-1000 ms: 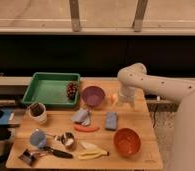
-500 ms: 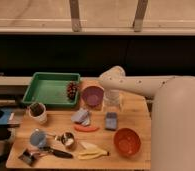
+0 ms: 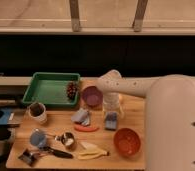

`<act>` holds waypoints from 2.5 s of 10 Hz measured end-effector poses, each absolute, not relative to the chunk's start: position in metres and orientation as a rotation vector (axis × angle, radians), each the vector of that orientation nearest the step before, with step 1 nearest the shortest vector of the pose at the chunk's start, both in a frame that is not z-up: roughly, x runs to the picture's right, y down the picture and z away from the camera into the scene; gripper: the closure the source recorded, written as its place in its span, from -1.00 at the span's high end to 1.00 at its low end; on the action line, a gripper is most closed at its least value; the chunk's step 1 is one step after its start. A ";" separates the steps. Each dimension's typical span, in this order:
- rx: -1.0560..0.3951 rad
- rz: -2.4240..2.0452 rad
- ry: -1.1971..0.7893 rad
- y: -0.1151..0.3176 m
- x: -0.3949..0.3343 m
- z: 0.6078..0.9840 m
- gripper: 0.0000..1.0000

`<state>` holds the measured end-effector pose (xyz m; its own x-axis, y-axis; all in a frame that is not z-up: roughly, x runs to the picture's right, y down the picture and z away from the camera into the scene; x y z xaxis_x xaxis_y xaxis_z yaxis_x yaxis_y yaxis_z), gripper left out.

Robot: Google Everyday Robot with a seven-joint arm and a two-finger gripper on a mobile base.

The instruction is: Wipe purple bowl with sponge

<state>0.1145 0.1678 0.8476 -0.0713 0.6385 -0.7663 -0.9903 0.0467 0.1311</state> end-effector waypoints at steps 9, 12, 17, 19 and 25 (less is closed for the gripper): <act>-0.597 1.486 0.848 0.187 0.127 0.858 -0.75; -0.595 1.485 0.852 0.186 0.129 0.857 -1.00; -0.536 1.525 0.676 0.140 0.111 0.838 -1.00; -0.495 1.541 0.580 0.100 0.097 0.817 -1.00; -0.497 1.529 0.303 0.014 0.041 0.811 -1.00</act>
<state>0.0411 0.0135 0.8113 0.0336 0.8727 -0.4871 -0.9925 -0.0282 -0.1190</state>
